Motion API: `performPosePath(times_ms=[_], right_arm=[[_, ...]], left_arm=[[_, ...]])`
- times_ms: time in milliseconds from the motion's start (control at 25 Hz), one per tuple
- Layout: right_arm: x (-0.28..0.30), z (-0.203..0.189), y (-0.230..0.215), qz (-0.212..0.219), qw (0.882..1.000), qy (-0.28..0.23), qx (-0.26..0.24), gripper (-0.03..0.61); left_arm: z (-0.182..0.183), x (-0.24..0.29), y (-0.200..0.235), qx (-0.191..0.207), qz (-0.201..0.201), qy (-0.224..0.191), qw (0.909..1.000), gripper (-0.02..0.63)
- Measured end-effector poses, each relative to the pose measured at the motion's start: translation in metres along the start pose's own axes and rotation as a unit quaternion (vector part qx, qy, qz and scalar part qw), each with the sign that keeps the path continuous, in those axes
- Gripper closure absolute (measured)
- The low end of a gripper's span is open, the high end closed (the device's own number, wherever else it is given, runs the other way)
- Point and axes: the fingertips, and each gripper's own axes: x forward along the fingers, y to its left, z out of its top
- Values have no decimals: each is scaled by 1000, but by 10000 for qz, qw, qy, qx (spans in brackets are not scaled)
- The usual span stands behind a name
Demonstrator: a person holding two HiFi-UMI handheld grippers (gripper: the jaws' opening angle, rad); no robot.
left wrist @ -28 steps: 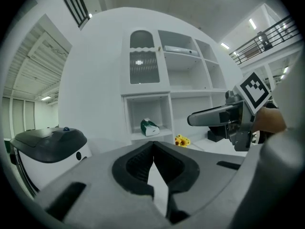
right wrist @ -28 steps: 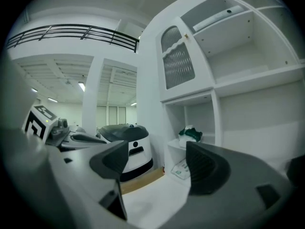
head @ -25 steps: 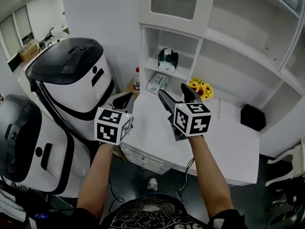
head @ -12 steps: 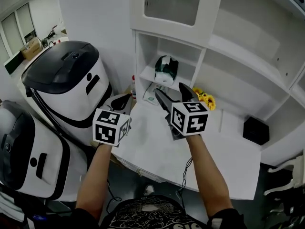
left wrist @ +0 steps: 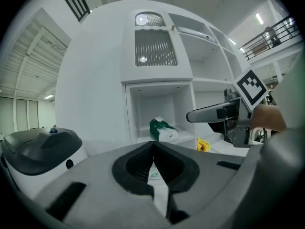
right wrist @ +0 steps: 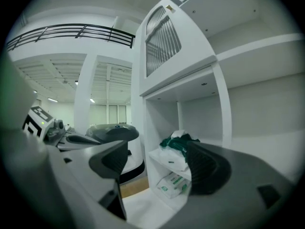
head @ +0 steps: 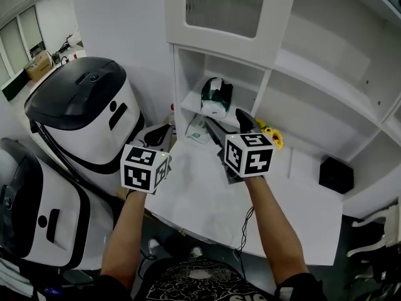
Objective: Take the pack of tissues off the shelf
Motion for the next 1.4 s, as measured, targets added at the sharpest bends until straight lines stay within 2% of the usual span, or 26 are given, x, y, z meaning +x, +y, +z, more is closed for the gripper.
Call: performPosePath(times_ms=[200,560,1040,1400], right_arm=[[14,-1,-4,-182,9998,79,-30,204],[57,3,-8,-823,9964,187,-3,204],[91,-9,-18,-1721,9840,463,70,201],[111,-20,-28,-2156,9741,683,34,209]], left_arm=[[2,15,9,40,-229,-33,9997,606],[2,53,39,163,-958,-79,9952,606],[8,94,47,324,-2058,-212,9778,606],[9,110,48,338,-2525,-264,9666,606]])
